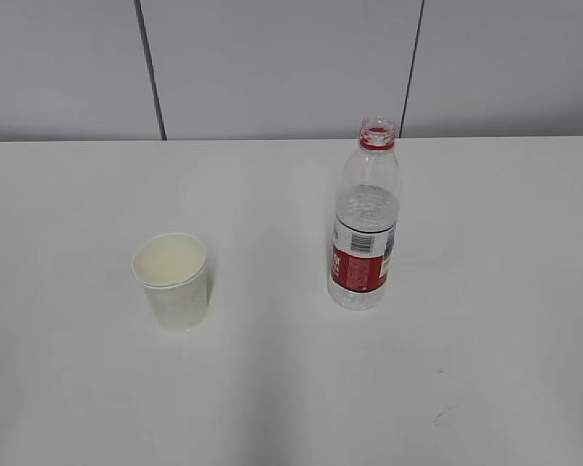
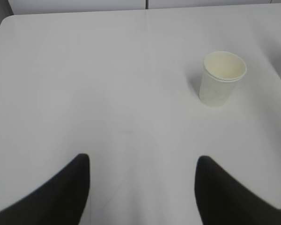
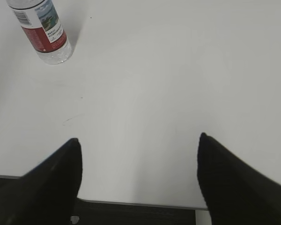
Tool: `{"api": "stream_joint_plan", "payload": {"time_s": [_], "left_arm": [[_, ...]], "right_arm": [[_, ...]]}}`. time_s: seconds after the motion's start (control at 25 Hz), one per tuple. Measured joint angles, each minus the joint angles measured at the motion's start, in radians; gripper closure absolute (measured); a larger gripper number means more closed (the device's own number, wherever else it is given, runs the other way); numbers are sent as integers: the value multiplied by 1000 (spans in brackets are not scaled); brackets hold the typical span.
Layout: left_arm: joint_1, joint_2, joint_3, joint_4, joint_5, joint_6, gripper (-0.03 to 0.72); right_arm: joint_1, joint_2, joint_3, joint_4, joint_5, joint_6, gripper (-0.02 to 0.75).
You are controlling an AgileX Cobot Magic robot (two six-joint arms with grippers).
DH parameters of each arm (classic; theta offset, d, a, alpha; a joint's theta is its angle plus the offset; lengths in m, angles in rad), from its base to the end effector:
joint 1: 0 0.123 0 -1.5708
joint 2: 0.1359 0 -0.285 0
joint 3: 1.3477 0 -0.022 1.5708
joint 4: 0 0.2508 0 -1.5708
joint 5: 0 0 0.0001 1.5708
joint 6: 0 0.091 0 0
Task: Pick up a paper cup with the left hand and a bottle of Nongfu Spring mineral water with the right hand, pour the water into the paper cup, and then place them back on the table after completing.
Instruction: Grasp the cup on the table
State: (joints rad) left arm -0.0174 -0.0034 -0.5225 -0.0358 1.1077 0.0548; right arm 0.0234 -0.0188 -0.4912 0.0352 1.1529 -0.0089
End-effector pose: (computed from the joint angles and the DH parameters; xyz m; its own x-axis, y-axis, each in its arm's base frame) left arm -0.0101 -0.0027 0.2797 -0.4723 0.0470 -0.8802 0.0639 0.9978 0.0190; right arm -0.0109 0.0027 0.2675 -0.5275 -0.0070 -0.8495 -0.0479 0.9986 0.0215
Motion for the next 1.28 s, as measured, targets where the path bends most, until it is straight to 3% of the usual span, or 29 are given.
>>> {"api": "stream_joint_plan", "payload": {"time_s": [1.28], "left_arm": [[0, 0, 0, 0, 0, 0, 246]], "right_arm": [[0, 0, 0, 0, 0, 0, 170]]}}
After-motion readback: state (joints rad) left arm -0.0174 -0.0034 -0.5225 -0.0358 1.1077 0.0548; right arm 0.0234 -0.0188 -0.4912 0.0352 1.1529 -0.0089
